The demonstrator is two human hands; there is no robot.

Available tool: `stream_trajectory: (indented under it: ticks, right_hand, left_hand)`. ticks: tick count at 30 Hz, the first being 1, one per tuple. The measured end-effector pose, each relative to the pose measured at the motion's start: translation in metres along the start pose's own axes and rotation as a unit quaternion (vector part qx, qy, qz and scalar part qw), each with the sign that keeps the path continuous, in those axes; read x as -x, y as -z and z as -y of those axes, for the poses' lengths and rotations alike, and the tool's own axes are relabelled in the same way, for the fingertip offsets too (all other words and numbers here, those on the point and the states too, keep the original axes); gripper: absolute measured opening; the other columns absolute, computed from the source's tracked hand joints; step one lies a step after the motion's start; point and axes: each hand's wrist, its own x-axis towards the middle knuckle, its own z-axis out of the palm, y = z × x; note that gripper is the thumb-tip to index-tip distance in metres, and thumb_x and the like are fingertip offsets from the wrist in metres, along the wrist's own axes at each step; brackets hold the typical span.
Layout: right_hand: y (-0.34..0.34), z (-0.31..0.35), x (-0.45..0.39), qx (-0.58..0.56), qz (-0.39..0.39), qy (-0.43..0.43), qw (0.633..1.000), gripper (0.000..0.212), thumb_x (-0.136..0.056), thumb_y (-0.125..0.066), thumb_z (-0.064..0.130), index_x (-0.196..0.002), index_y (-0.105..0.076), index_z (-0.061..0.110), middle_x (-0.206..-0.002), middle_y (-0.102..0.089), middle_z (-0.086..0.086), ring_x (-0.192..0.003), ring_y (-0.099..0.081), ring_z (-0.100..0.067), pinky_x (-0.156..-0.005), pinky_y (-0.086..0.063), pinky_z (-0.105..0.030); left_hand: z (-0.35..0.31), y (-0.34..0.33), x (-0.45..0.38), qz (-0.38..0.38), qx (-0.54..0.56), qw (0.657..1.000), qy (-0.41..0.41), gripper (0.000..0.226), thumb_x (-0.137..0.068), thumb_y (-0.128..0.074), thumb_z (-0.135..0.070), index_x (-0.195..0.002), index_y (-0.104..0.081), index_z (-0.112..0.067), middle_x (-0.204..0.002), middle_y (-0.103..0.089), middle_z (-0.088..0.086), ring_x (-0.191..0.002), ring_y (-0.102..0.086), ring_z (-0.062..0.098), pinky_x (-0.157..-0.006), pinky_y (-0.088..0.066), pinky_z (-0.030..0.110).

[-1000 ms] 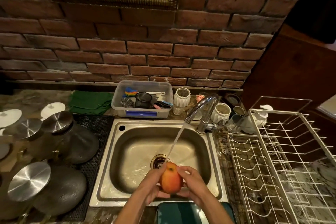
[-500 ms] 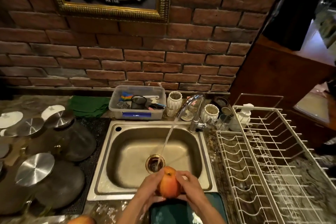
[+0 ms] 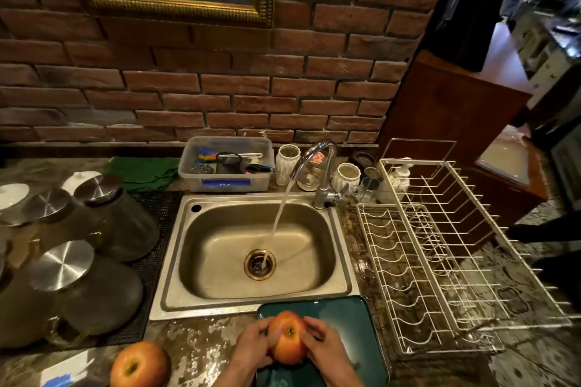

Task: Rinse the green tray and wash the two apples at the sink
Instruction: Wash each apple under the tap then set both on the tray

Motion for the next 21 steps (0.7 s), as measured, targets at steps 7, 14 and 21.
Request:
stream_trajectory:
  ticks: [7, 14, 21]
  right_hand:
    - [-0.007, 0.002, 0.008, 0.018, -0.007, 0.001, 1.0, 0.042, -0.087, -0.073, 0.014, -0.128, -0.063, 0.012, -0.121, -0.069, -0.007, -0.115, -0.062, -0.022, -0.108, -0.047, -0.043]
    - [-0.012, 0.018, 0.01, 0.053, -0.053, 0.031, 0.997, 0.037, -0.089, -0.07, 0.009, -0.126, -0.063, 0.014, -0.129, -0.064, -0.01, -0.12, -0.057, -0.023, -0.111, -0.043, -0.04]
    - [-0.06, 0.063, 0.018, 0.132, -0.069, 0.159, 0.976, 0.023, -0.091, -0.068, 0.026, -0.113, -0.068, 0.029, -0.124, -0.06, 0.006, -0.12, -0.054, -0.015, -0.108, -0.044, -0.038]
  left_hand:
    - [0.001, 0.006, -0.002, -0.017, -0.008, 1.0, 0.022, 0.033, -0.095, -0.063, -0.019, -0.127, -0.062, -0.01, -0.116, -0.066, 0.013, -0.112, -0.06, 0.03, -0.097, -0.053, 0.045]
    - [-0.005, 0.029, 0.002, -0.017, 0.035, 0.999, 0.015, 0.033, -0.098, -0.058, -0.025, -0.121, -0.062, -0.002, -0.103, -0.065, 0.013, -0.092, -0.061, 0.022, -0.08, -0.055, 0.034]
    - [-0.006, 0.115, 0.027, -0.118, 0.016, 0.992, -0.051, 0.018, -0.098, -0.058, -0.024, -0.103, -0.068, -0.01, -0.103, -0.071, 0.024, -0.092, -0.066, 0.034, -0.091, -0.052, 0.041]
